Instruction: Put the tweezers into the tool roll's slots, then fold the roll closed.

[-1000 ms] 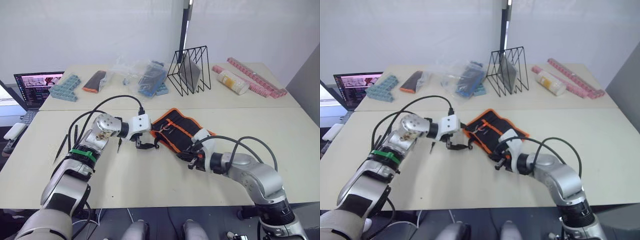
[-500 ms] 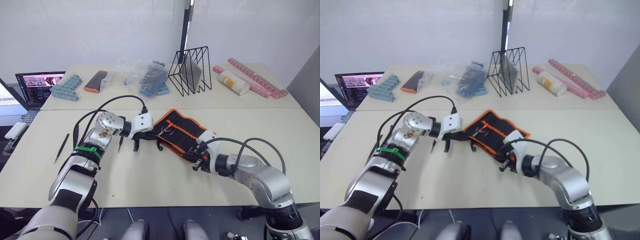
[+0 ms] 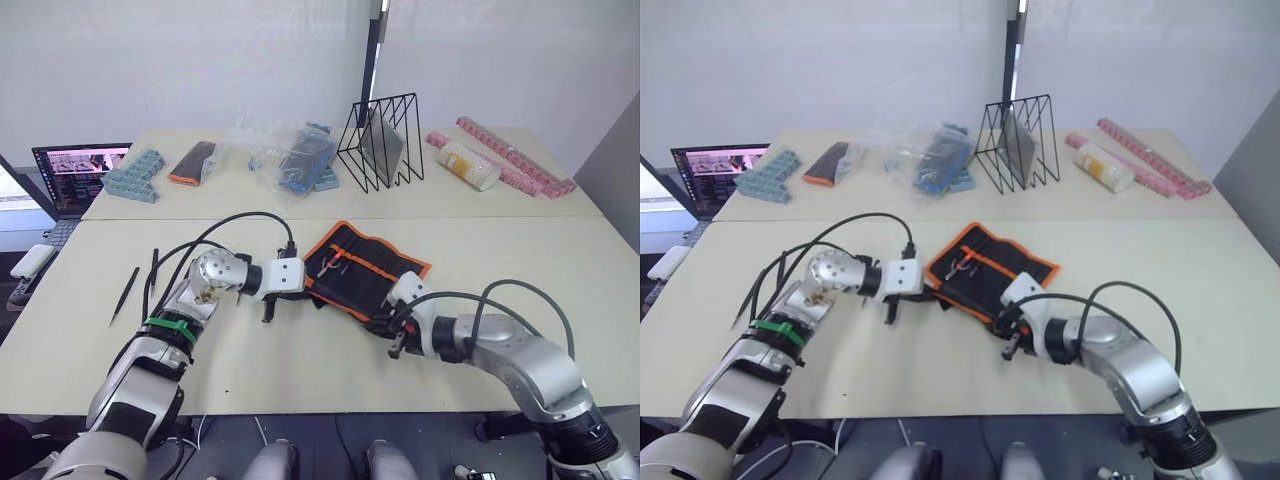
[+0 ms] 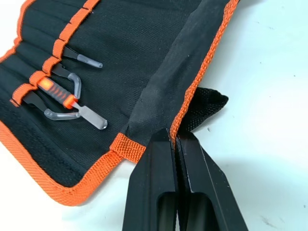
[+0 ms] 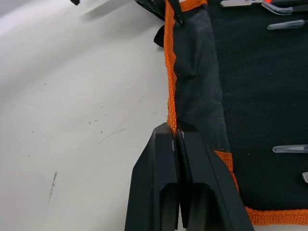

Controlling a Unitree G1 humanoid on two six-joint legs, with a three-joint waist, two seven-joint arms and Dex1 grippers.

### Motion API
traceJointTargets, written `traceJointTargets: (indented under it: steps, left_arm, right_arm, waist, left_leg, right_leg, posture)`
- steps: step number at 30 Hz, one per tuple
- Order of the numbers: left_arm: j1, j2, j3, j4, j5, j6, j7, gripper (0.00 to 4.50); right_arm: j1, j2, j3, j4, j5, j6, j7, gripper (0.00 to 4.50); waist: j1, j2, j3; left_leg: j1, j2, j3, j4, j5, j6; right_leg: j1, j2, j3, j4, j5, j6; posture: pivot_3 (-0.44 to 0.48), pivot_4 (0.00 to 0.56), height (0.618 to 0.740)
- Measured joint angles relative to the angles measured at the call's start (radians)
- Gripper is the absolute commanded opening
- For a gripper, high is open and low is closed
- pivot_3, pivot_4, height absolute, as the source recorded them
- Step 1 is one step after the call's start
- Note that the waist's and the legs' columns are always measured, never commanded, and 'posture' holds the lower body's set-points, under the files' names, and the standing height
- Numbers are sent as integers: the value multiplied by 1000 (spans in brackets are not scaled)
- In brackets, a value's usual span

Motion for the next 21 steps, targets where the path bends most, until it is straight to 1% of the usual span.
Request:
traceJointTargets:
  steps: [4, 7, 10, 13, 16, 18, 20, 21]
  left_arm:
    - [13, 10, -11, -23, 21, -29, 10, 7]
    - [13, 18, -21, -30, 44, -47, 19, 7]
    - [13, 18, -26, -30, 60, -63, 33, 0]
    - [12, 19, -30, -30, 65, -71, 38, 0]
    - [12, 20, -32, -30, 73, -77, 41, 0]
    - [12, 24, -33, -26, 80, -92, 47, 0]
    - [12, 24, -34, -24, 84, -96, 55, 0]
    - [11, 21, -36, -23, 86, -98, 58, 0]
  right_arm:
    - [16, 1, 57, 37, -36, -36, 5, 0]
    - [18, 7, 64, 65, -53, -67, 13, 0]
    - [22, 10, 54, 75, -36, -66, 37, 896]
    - [42, 1, 2, 63, 51, -27, 101, 1926]
    - [23, 5, -136, 47, 227, 64, 143, 2960]
    - [-33, 39, -238, 45, 346, 121, 137, 3629]
    - [-91, 77, -280, 50, 394, 132, 107, 4348]
    - [-111, 90, -282, 60, 396, 130, 91, 4446]
  waist:
    - [1, 0, 0]
    - [0, -1, -1]
    - [1, -1, -1]
    - [2, -1, -1]
    - [1, -1, -1]
    - [2, -1, -1]
    - [1, -1, -1]
    - [2, -1, -1]
  left_leg:
    - [1, 0, 0, 0, 0, 0]
    - [3, 0, 0, 0, 0, 0]
    - [5, 0, 0, 0, 0, 0]
    - [4, 0, 0, 0, 0, 0]
    - [4, 1, 0, 0, 0, 0]
    - [5, 1, -1, 0, 0, 0]
    - [8, 1, -1, 0, 0, 0]
    - [8, 1, -1, 0, 0, 0]
  right_leg:
    - [1, 0, 0, 0, 0, 0]
    - [3, 0, 0, 0, 0, 0]
    - [4, 1, 0, 0, 0, 0]
    - [4, 0, 0, 0, 0, 0]
    - [4, 0, 0, 1, 0, 0]
    - [5, 0, 0, 1, 0, 0]
    - [7, 0, 0, 1, 0, 0]
    - [7, 0, 0, 1, 0, 0]
  posture:
    - [0, 150, 740]
    - [0, 150, 740]
    - [0, 150, 740]
    - [0, 150, 740]
    - [0, 150, 740]
    - [0, 150, 740]
    - [0, 150, 740]
    - [0, 150, 740]
